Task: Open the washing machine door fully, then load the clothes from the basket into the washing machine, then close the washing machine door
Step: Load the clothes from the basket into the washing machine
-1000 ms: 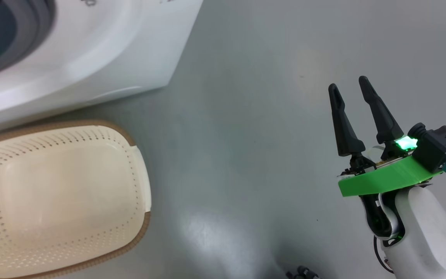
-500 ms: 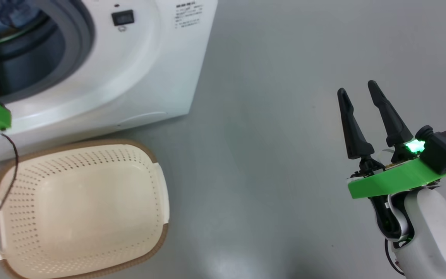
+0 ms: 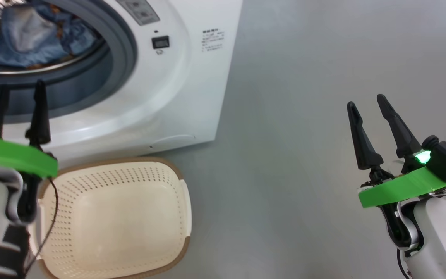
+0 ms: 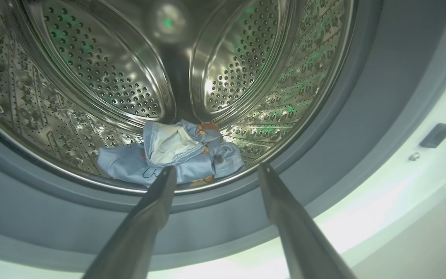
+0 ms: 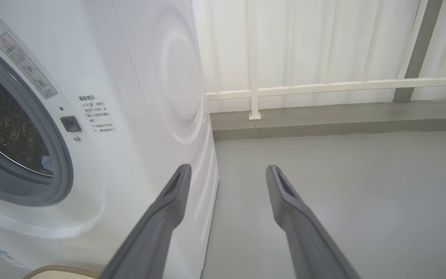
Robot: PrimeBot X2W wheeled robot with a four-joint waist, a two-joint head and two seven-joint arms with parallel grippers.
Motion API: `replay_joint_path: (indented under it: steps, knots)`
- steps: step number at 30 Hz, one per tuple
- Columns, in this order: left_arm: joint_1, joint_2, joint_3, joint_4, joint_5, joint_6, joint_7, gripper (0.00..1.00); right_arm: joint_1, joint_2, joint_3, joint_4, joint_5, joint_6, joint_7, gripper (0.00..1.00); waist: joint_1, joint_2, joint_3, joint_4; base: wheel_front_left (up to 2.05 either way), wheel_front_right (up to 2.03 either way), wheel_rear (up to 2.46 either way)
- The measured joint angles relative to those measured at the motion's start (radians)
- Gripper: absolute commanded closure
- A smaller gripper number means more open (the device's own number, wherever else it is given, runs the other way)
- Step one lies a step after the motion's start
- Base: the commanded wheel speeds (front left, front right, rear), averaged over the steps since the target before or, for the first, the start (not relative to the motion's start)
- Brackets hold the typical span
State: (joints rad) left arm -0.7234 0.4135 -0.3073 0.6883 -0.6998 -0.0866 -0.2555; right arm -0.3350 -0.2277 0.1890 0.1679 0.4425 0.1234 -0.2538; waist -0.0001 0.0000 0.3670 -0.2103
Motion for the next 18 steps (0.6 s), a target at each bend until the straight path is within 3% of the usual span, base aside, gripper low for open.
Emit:
replay_joint_path:
  steps: [18]
  knots:
    - [0.361, -0.039, 0.109, -0.279, 0.047, 0.052, 0.0, 0.0, 0.087, -0.049, -0.003, 0.029, 0.035, 0.0, 0.0, 0.0, 0.0, 0.0, -0.177, 0.092, 0.0, 0.0, 0.0]
